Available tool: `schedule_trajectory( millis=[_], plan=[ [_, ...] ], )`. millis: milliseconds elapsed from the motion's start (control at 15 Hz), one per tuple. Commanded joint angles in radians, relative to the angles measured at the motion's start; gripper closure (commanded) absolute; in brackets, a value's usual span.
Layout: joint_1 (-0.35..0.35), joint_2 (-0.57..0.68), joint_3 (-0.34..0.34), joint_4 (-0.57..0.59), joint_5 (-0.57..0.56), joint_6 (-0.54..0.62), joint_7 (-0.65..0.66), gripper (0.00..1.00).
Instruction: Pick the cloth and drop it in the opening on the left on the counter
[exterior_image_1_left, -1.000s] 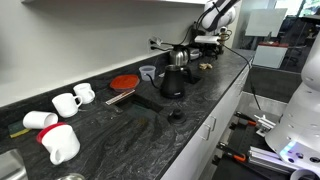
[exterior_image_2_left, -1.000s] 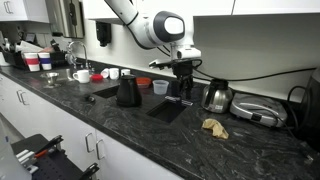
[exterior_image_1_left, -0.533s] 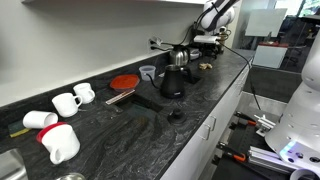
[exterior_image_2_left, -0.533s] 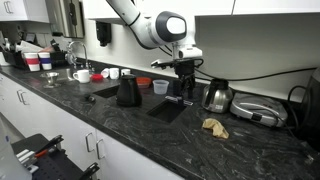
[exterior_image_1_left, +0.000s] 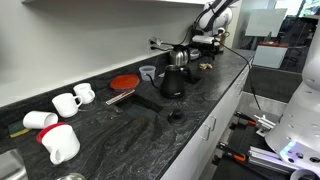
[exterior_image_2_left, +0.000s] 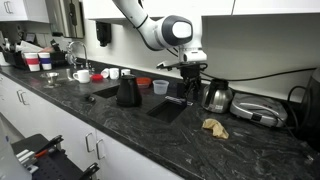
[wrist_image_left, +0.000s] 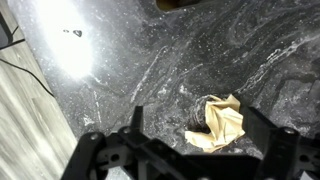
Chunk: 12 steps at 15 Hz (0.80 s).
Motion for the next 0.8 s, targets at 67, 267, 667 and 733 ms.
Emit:
schedule_trajectory(
  millis=[67, 267, 667, 733],
  plan=[
    [0.016, 0.146, -0.035, 0.163, 0.099, -0.025, 0.105, 0.00],
    [0.015, 0.239, -0.063, 0.269, 0.105, -0.022, 0.195, 0.00],
    [-0.006, 0.389, -0.089, 0.433, 0.116, -0.109, 0.292, 0.00],
    [-0.007, 0.411, -0.089, 0.454, 0.118, -0.127, 0.304, 0.00]
  ],
)
